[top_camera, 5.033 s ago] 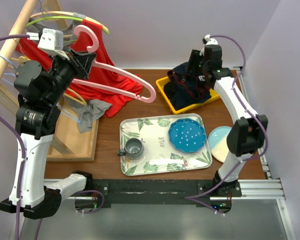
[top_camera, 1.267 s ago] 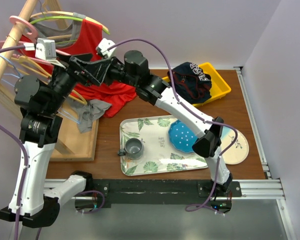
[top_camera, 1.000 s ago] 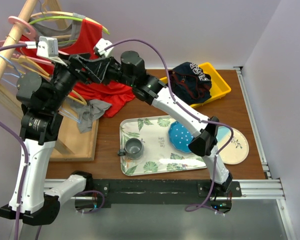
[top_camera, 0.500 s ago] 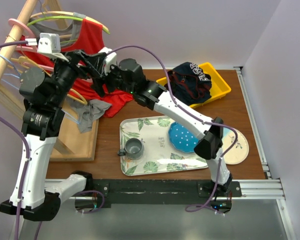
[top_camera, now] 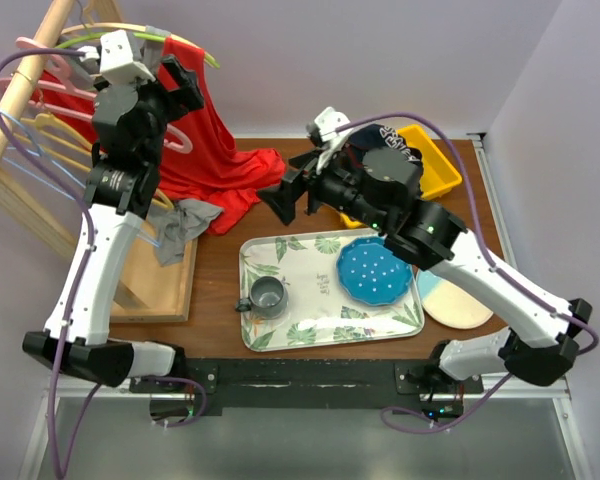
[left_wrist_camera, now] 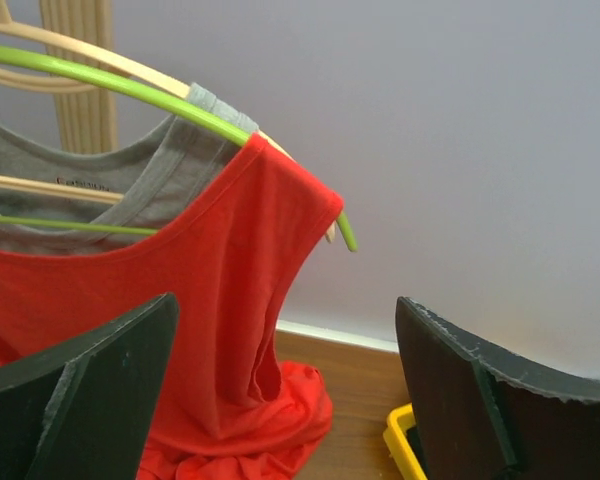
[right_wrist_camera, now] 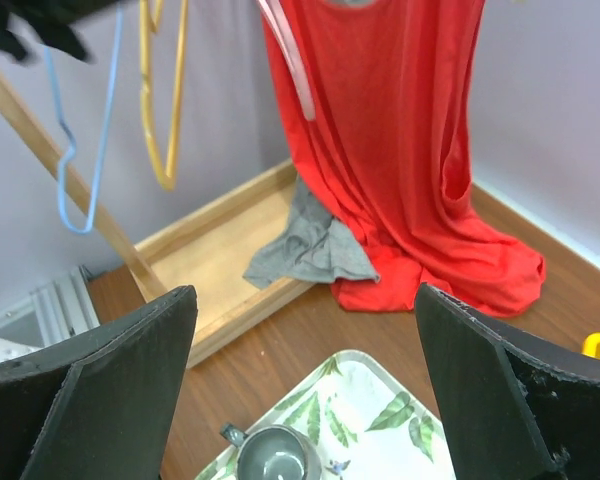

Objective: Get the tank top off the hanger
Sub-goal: Place the hanger at the clothesline, then pick up the hanger from the clothesline.

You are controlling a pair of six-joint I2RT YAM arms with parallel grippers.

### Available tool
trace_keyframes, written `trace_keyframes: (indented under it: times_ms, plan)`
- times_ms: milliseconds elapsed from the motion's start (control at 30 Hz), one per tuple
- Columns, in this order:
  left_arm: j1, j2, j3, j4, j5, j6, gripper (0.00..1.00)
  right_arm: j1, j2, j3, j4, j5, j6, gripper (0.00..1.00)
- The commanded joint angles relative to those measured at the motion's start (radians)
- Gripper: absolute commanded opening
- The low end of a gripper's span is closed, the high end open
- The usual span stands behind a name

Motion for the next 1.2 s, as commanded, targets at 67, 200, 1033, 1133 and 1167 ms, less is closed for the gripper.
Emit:
trace_keyframes:
  times_ms: [67, 200, 1033, 1133, 1167]
  plan:
    - [-0.031, 0.125, 0.154, 0.07, -0.143, 0.027, 0.89, 0.004, -0.048, -0.028, -0.009, 0.016, 0.006, 0.94]
    - [-0.126, 0.202, 0.281, 0.046, -0.256, 0.149, 0.88, 0.004, -0.061, -0.036, -0.009, 0.013, 0.003, 0.95]
    - [-0.217, 0.475, 0.56, 0.282, -0.795, 0.624, 0.68, 0.004, -0.035, 0.016, -0.059, 0.015, -0.014, 0.94]
    - [-0.198, 0.489, 0.582, 0.253, -0.804, 0.604, 0.68, 0.004, -0.019, 0.04, -0.075, 0.007, -0.014, 0.94]
    - [-0.192, 0.489, 0.58, 0.245, -0.807, 0.592, 0.68, 0.004, -0.015, 0.044, -0.076, 0.006, -0.014, 0.94]
